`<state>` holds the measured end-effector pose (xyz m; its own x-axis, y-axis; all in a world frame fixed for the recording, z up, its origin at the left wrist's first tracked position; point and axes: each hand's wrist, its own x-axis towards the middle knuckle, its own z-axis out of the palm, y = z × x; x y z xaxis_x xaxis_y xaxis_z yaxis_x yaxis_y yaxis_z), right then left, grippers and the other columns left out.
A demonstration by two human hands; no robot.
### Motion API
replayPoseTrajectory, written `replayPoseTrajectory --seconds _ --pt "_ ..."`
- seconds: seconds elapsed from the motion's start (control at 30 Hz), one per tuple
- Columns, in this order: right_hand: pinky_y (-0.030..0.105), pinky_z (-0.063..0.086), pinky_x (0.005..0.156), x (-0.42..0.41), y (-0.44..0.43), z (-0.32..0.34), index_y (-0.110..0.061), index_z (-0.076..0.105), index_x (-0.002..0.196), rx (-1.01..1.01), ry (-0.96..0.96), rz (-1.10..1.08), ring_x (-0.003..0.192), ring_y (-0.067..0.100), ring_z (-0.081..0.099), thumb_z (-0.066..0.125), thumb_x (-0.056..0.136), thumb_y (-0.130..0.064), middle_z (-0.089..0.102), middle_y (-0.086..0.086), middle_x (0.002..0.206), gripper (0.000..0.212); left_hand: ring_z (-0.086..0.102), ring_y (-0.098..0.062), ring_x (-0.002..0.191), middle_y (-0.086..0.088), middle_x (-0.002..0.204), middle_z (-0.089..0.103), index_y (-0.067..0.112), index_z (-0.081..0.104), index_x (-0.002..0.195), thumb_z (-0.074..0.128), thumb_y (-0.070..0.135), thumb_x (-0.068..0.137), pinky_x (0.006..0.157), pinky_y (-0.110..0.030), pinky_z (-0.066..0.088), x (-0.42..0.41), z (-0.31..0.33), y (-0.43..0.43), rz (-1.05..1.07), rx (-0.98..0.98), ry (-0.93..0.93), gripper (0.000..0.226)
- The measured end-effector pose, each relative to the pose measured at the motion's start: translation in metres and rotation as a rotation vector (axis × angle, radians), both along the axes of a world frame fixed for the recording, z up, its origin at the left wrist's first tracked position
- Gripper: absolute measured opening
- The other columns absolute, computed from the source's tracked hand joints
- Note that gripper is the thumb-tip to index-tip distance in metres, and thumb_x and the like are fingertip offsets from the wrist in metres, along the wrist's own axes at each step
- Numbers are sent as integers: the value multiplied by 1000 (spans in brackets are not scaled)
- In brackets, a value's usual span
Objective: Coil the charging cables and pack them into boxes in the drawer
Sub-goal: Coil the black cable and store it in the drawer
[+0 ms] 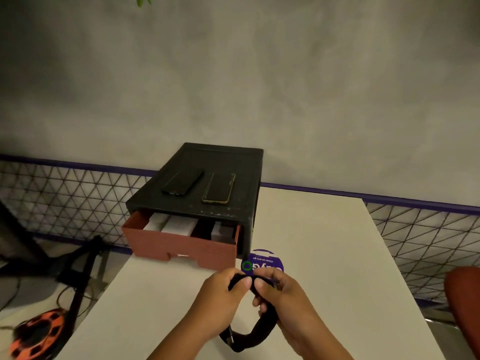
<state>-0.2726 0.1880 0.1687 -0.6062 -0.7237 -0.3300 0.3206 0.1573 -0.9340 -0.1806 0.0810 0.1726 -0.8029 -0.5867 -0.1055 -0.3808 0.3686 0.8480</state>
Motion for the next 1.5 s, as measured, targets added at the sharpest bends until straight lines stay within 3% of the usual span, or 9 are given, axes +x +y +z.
replayPoseTrajectory --seconds 0.23,0.43,0.6,0.83,1.07,1.17,1.27,1.37,1.5 --pt "24 41 50 22 -25 -20 -7 65 87 68 104 -46 50 11 47 56 90 -7 55 1 54 10 56 -5 60 3 77 62 28 59 88 56 29 91 56 -19 45 22 -18 -21 -50 75 -99 4" --pt "23 44 53 34 -68 -16 -11 66 86 45 154 16 48 9 48 58 90 -14 57 0 56 9 49 -3 41 5 70 59 28 59 85 53 23 94 45 -18 42 40 -20 -63 0 111 27 12" --pt "20 49 65 54 -120 -25 -14 67 93 137 162 123 61 9 59 57 92 -26 66 2 71 16 49 -7 45 5 65 57 26 60 83 51 23 94 49 -19 40 61 -34 -120 61 148 -11 15" --pt "31 48 82 75 -183 -54 -14 63 103 93 -110 -145 98 20 64 58 85 -45 70 3 100 36 52 -14 52 4 59 54 23 61 81 52 29 93 49 -20 40 88 -59 -198 157 191 -17 16" --pt "33 48 76 76 -216 -71 -13 59 113 30 -377 -404 102 23 59 55 88 -44 66 9 110 40 53 -14 49 0 64 56 22 60 85 51 31 94 44 -15 40 100 -80 -243 78 175 -43 15" --pt "33 48 84 83 -216 -77 -20 57 115 113 -228 -221 107 21 58 55 88 -45 63 4 115 37 55 -15 53 -2 69 60 21 60 89 51 31 94 50 -20 42 100 -99 -245 49 212 -105 15" --pt "25 43 94 94 -219 -88 -23 58 119 292 159 21 109 14 57 52 92 -38 62 -3 118 31 54 -15 59 -3 81 64 19 61 89 50 30 95 51 -21 43 93 -116 -241 -50 255 -140 16" --pt "12 41 75 97 -218 -99 -12 60 119 407 434 113 84 7 56 42 99 -27 64 2 98 31 52 -12 58 0 84 64 20 60 91 49 27 95 49 -18 41 79 -126 -232 -194 258 -164 14" --pt "11 40 60 88 -201 -107 -1 64 105 442 413 80 63 6 49 38 99 -16 58 4 80 30 51 -10 55 4 82 62 21 57 94 47 31 96 52 -19 41 61 -136 -218 -319 246 -212 13"
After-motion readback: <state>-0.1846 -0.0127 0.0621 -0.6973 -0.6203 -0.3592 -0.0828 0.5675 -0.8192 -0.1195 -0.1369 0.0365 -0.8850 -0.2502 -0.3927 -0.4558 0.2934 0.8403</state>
